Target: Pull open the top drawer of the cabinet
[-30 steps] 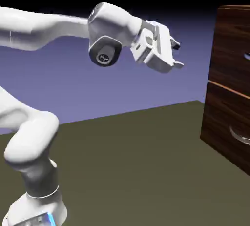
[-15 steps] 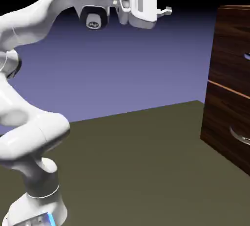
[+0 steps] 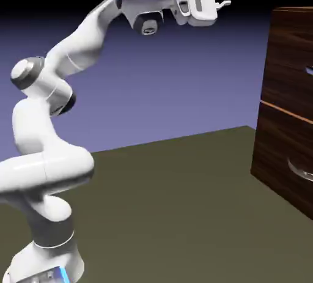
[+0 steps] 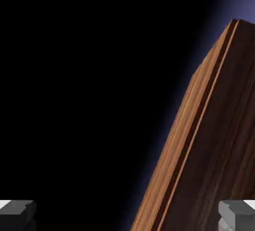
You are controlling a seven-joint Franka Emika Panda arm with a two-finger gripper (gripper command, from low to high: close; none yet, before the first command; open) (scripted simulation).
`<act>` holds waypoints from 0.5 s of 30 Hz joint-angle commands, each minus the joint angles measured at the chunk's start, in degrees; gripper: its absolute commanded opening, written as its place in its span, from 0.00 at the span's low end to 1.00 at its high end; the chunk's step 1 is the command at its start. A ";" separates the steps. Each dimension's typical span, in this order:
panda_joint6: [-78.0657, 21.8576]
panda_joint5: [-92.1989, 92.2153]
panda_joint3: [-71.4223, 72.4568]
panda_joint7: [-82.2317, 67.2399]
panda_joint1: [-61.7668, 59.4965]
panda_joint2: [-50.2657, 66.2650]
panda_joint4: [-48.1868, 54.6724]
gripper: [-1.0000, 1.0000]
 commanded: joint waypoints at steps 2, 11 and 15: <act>-1.26 4.99 2.19 1.00 -4.05 -1.84 2.10 0.50; -6.92 27.41 12.04 5.47 -22.25 -10.11 11.54 0.50; -9.43 37.38 16.42 7.46 -30.34 -13.78 15.74 0.50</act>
